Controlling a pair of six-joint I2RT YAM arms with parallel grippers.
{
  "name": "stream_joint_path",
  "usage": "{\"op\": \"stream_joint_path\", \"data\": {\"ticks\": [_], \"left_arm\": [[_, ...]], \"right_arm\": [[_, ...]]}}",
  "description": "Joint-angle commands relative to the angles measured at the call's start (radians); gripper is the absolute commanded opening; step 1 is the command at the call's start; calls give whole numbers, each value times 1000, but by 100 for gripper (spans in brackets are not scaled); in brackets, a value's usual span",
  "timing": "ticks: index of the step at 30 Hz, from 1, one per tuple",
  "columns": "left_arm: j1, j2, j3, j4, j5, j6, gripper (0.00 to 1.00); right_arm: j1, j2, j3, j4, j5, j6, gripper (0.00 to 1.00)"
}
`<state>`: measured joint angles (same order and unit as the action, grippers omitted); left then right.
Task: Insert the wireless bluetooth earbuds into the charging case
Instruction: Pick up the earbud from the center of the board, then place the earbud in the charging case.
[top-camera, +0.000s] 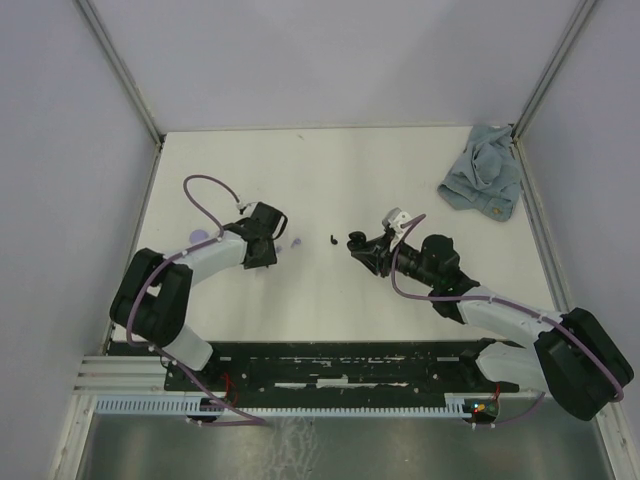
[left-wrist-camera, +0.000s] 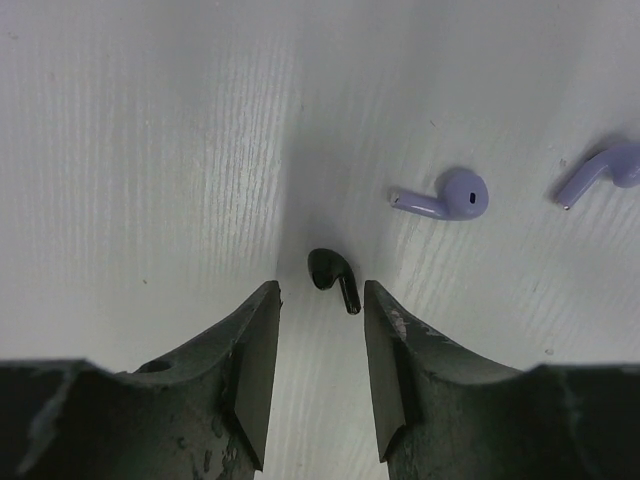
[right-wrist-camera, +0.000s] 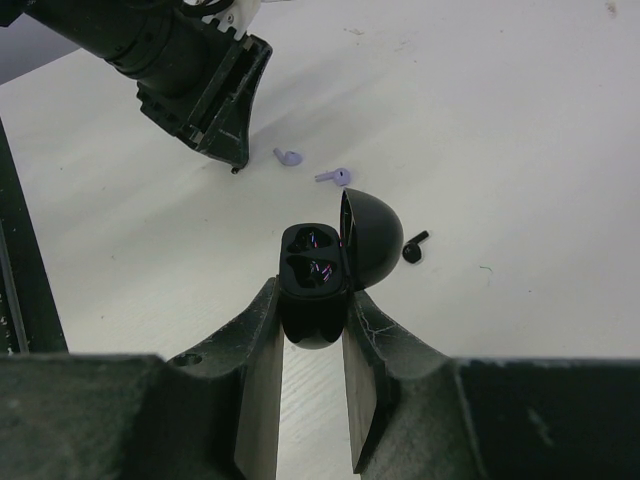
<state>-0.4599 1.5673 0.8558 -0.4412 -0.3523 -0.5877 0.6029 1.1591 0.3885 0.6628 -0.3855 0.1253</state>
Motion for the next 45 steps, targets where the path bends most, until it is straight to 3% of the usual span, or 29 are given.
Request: {"op": "stream_joint_path", "data": {"ticks": [1, 8, 23, 36, 45], "left_arm": [[6, 20, 45, 58, 16, -20, 46], [13, 51, 50, 62, 22, -18, 41], [18, -18, -11, 133, 143, 14, 15], [-15, -348, -159, 460, 394, 57, 13], [-139, -526, -244, 731, 474, 95, 13]], "right_arm": [[12, 5, 16, 12, 12, -22, 7], [20, 10, 21, 0, 13, -32, 6], [47, 17, 29, 7, 4, -49, 6], [84, 42, 8, 128, -7, -32, 5], [104, 48, -2, 214, -19, -22, 5]]}}
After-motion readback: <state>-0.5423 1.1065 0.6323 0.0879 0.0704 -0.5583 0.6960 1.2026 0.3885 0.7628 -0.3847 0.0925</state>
